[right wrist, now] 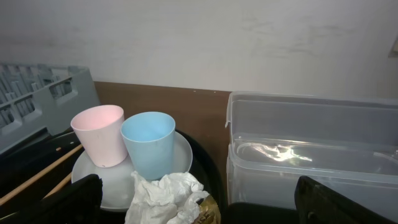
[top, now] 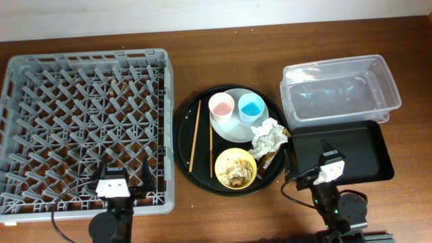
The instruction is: Sort waste into correct bins and load items into the dishwasher rack
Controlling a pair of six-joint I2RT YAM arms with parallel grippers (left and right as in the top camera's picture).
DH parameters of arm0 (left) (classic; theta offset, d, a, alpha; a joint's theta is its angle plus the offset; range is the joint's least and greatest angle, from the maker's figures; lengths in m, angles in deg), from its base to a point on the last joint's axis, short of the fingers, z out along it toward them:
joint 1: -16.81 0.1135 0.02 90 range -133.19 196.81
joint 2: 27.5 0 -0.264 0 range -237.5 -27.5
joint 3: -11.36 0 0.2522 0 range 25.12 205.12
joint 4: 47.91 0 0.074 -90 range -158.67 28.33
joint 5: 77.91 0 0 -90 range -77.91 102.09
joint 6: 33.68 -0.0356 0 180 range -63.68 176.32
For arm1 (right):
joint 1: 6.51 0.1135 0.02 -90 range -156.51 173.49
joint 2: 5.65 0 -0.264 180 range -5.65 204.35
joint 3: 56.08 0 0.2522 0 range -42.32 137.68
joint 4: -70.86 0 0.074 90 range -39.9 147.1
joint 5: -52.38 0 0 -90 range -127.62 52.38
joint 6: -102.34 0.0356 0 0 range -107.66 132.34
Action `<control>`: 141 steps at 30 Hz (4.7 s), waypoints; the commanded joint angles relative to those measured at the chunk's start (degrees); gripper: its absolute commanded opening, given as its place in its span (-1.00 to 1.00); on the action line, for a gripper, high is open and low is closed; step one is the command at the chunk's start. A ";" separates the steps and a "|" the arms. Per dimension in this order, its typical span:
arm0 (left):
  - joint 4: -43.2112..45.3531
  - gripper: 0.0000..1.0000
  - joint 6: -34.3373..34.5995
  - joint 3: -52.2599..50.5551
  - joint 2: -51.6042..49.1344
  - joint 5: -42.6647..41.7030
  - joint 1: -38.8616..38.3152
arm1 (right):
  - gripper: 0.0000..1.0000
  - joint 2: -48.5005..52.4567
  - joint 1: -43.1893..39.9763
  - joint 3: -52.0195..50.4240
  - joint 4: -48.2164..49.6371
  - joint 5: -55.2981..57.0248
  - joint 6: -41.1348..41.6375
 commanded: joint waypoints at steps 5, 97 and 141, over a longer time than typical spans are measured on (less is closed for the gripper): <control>-0.24 0.99 0.57 -0.15 0.50 0.81 -0.22 | 0.97 -0.37 0.26 -0.31 -0.24 -0.52 0.22; -33.83 -0.46 17.57 70.77 -108.59 -4.44 -22.45 | 0.97 -0.37 0.26 -0.31 -0.24 -0.52 0.22; -42.18 -0.79 9.22 70.77 -96.61 -5.44 -7.54 | 0.97 -0.37 0.26 -0.31 -0.24 -0.52 0.22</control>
